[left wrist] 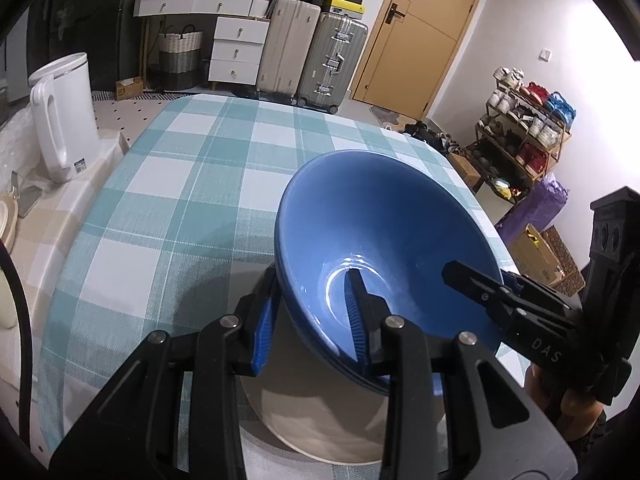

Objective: Organize plates and bowls
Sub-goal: 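Lift the bowl stack with both grippers and carry it over the cream plates, then lower the bowls onto the plate stack and open both grippers, then withdraw both grippers away from the bowls and plates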

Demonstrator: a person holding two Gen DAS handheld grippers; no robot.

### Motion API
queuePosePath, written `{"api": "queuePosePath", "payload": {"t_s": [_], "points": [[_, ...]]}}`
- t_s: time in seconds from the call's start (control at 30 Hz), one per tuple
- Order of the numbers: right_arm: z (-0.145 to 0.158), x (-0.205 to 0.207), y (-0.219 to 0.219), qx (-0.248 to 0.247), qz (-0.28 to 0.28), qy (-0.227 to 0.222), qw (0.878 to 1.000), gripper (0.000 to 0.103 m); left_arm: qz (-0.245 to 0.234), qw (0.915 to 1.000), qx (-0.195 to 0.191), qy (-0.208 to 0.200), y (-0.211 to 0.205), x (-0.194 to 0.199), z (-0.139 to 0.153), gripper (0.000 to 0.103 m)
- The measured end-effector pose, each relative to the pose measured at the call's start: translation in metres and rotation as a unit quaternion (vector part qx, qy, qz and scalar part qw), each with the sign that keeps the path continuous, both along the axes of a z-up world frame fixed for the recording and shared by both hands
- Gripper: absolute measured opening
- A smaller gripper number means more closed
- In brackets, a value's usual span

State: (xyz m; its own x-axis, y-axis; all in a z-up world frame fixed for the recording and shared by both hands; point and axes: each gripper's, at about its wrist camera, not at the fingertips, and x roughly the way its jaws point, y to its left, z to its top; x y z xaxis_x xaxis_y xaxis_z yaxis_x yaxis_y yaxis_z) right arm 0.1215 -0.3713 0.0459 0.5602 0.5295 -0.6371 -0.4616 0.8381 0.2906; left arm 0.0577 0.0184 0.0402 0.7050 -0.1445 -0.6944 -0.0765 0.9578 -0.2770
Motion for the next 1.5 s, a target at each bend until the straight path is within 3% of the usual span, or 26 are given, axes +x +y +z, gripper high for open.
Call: {"api": "queuePosePath", "payload": {"t_s": [0.23,0.37,0.57,0.8,0.9,1.0,1.2,1.5], "points": [[-0.001,0.0,-0.003,0.001,0.003,0.005,1.0,0.039,-0.003,0.9999,0.016,0.005,-0.003,0.005,-0.001,0.033],[-0.001,0.0,-0.005,0.0,0.008,0.003,1.0,0.042,0.001,0.999,0.043,0.011,-0.007,0.004,-0.001,0.049],[0.001,-0.006,-0.011,-0.003,0.017,-0.013,1.0,0.055,-0.012,0.9987,0.049,-0.006,-0.003,-0.005,0.002,0.069],[0.004,-0.012,-0.019,0.01,0.042,-0.041,0.998,0.087,-0.011,0.9967,0.069,-0.041,0.005,-0.026,0.013,0.089],[0.008,-0.019,-0.02,0.009,0.051,-0.065,0.996,0.094,-0.009,0.9967,0.065,-0.048,0.012,-0.034,0.014,0.102],[0.009,-0.024,-0.024,0.024,0.059,-0.081,0.995,0.102,-0.01,0.9955,0.072,-0.061,0.016,-0.045,0.016,0.102],[0.009,-0.038,-0.04,0.034,0.077,-0.12,0.989,0.102,-0.003,0.9915,0.089,-0.094,0.019,-0.064,0.021,0.102],[0.0,-0.046,-0.073,0.035,0.081,-0.136,0.987,0.102,-0.016,0.9853,0.087,-0.146,0.017,-0.085,0.012,0.102]]}}
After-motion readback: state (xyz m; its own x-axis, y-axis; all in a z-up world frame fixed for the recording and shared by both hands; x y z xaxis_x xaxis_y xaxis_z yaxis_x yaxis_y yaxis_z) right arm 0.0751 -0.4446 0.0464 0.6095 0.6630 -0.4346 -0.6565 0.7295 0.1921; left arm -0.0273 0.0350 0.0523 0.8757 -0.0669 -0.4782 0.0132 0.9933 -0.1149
